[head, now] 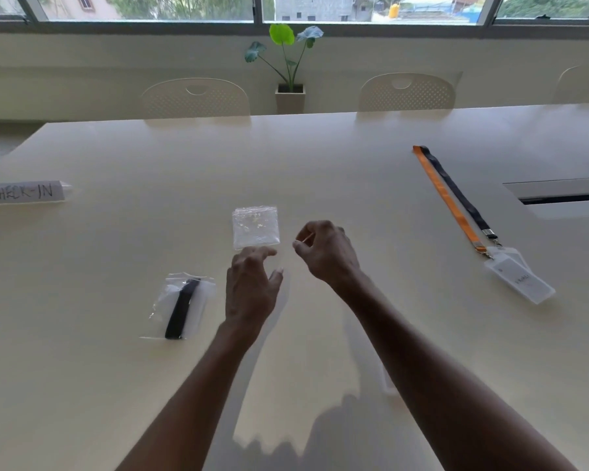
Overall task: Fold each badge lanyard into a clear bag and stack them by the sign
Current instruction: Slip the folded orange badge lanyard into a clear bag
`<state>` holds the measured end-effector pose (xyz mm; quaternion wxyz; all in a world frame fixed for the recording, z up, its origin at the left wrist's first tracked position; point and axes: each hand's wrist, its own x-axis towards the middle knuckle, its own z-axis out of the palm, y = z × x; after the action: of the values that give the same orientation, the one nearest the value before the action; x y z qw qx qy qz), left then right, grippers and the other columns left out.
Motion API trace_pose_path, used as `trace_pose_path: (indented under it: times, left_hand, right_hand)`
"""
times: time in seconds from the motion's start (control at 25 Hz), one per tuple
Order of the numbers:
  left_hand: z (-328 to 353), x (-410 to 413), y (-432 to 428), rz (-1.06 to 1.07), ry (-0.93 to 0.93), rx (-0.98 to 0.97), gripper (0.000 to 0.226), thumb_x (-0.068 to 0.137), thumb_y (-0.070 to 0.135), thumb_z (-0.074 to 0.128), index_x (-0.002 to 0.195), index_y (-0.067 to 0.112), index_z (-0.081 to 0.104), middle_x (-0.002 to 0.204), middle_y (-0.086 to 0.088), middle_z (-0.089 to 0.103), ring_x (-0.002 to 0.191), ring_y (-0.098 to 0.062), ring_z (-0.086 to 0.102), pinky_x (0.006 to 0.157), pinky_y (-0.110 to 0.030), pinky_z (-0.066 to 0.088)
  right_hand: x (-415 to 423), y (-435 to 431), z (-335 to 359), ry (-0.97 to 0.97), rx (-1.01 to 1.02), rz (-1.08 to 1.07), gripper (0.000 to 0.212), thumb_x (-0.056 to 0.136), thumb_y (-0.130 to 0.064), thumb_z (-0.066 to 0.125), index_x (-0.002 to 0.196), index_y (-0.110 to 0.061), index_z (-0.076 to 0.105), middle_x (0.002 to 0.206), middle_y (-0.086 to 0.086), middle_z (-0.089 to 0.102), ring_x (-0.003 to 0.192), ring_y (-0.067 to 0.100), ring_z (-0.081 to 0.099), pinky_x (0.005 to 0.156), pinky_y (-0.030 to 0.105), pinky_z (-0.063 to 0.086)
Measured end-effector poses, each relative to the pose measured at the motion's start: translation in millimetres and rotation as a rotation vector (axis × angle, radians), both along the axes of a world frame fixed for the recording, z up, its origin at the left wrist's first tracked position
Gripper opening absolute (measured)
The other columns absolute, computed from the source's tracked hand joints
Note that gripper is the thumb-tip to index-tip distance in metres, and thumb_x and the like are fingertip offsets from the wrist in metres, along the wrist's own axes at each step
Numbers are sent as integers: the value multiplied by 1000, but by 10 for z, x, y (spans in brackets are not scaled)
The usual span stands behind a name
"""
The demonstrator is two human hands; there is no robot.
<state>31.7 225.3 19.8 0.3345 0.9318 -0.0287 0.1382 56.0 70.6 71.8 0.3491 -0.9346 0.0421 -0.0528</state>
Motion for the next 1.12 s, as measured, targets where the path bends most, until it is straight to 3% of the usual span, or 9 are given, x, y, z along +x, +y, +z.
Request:
trace_pose_path:
  times: [0.2,0.36,0.56,0.72,0.92,1.12]
  left_hand:
    - [-54,557,192,-16,-7,122,44,90,16,77,131,5,65,135,-14,66,124,-32,62,107,-40,50]
    - [-189,830,174,-23,67,151,48,98,17,63,143,1,55,151,-19,54,144,-32,49,121,-38,38]
    - [-347,847,139,-51,98,148,38,98,11,49,132,2,63,139,-21,62,134,-34,56,115,-42,45]
    - [-369,846,152,-39,82,122,39,99,10,49,135,2,62,144,-22,60,138,-33,53,118,-41,42]
    - [-365,804,149,-29,82,91,45,98,12,55,142,0,57,149,-20,56,141,-33,51,119,-39,37]
    - [-353,764,134,-21,64,71,49,95,11,59,143,1,56,147,-19,58,138,-34,53,116,-39,40]
  right_hand:
    - [702,379,-269,73,50,-73,34,94,-40,72,112,-12,73,109,11,78,105,31,73,88,39,59]
    - [1065,529,-454,124,6,-130,42,96,-40,72,118,-4,68,118,19,73,114,37,68,92,38,54]
    - [1216,700,-557,110,-24,-159,37,93,-37,76,115,-9,69,118,16,73,113,36,69,90,38,55]
    - [1239,739,-582,114,1,-222,30,92,-33,76,115,-15,68,120,11,72,116,32,68,93,36,52]
    - [1299,715,-547,213,206,-309,30,85,-26,80,110,-11,72,115,11,75,111,31,71,92,35,56]
    - [1281,683,-493,215,358,-310,10,83,-23,80,88,-17,72,95,6,77,92,24,72,81,32,55]
